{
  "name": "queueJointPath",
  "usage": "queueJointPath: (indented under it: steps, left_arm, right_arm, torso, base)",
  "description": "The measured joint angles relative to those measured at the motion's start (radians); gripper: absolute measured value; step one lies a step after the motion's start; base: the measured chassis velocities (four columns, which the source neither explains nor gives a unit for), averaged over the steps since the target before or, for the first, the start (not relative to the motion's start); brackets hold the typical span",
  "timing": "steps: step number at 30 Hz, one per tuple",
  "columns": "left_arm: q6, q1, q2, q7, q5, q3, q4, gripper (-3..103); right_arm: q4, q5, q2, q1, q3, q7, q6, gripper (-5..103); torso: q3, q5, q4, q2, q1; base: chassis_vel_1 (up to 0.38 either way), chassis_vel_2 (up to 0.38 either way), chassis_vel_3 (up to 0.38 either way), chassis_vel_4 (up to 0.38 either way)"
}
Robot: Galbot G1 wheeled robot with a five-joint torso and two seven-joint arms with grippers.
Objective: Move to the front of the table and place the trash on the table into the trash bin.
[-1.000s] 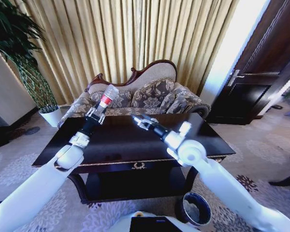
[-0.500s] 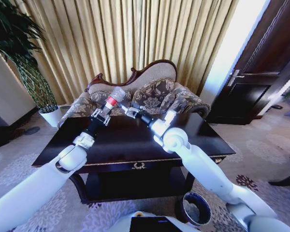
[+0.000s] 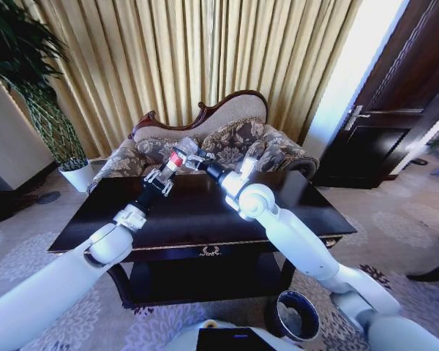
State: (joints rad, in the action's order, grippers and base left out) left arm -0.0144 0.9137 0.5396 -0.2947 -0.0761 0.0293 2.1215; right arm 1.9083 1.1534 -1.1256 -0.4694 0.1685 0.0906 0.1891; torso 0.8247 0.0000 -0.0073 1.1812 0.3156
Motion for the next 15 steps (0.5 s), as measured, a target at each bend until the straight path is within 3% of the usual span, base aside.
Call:
queueJointPath:
  steps: [9, 12, 15]
  left_arm:
    - [0.001, -0.005, 0.001, 0.000, 0.002, -0.027, 0.009, 30]
    - [0.002, -0.007, 0.004, 0.000, 0.006, -0.034, 0.012, 30]
    - [0.003, -0.004, 0.006, 0.000, 0.008, -0.035, 0.012, 30]
  right_arm:
    - [-0.001, -0.029, 0.003, -0.002, 0.025, 0.003, 0.001, 99]
    - [0.000, -0.034, 0.008, -0.007, 0.035, 0.003, 0.005, 85]
    - [0.001, -0.035, 0.009, -0.010, 0.035, 0.003, 0.005, 80]
  torso:
    - [0.000, 0.0000, -0.0001, 0.000, 0.000]
    - [0.000, 0.0001, -0.0001, 0.000, 0.000]
    - [0.000, 0.0001, -0.0002, 0.000, 0.000]
  base:
    - [0.000, 0.000, 0.000, 0.000]
    - [0.000, 0.000, 0.000, 0.000]
    - [0.000, 0.000, 0.000, 0.000]
